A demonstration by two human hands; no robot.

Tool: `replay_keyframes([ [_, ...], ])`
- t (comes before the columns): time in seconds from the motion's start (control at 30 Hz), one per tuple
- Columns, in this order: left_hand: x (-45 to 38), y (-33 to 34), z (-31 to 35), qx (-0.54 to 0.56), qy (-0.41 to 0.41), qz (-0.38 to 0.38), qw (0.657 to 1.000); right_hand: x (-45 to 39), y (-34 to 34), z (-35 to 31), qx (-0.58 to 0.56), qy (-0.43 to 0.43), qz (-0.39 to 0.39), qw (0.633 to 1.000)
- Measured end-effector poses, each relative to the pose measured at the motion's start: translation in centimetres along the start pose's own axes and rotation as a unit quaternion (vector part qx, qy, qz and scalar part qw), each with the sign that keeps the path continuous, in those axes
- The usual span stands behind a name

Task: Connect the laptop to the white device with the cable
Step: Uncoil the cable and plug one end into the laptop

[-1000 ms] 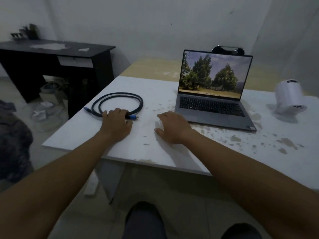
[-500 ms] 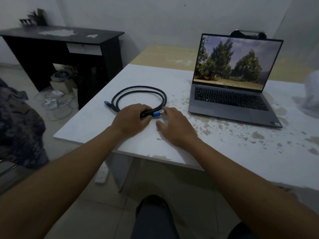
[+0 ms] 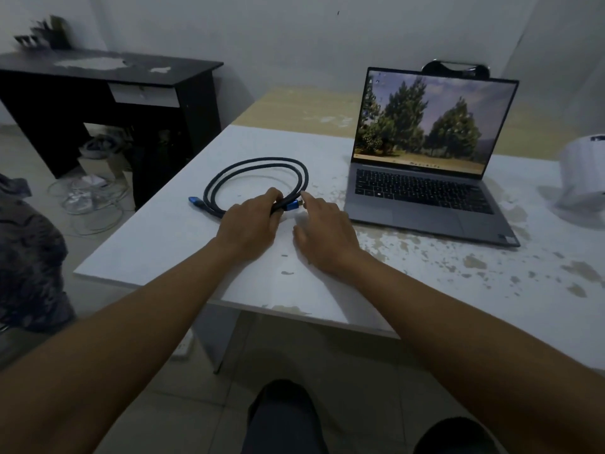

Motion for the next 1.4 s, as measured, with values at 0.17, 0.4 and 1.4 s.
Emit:
replay_keyframes([
  [0.17,-0.7,1.1,-0.3,-0.017,-0.007,-0.017,1.0,-0.4,-0.4,0.4,0.041,-0.024,0.024,0.999],
  [0.4,0.3,-0.6,1.3,-0.013,-0.062,0.015,0.998,1.4,-1.8,1.4,-0.114,0.013,0.08,0.99],
  [1.4,9.0,-2.2,9.0,0.485,-0.287,-0.164,0.809,11.1,-7.9,5.5,-0.824,0.219,0.054,0.519],
])
Point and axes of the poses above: each hand's wrist, its own x-axis away from the middle knuckle, its own y-axis out of the palm, z = x × y, the point moved 10 cm from there along -x, towards the middle knuckle, and after that the axes turned 7 degrees about -x, right-handed, at the moved point
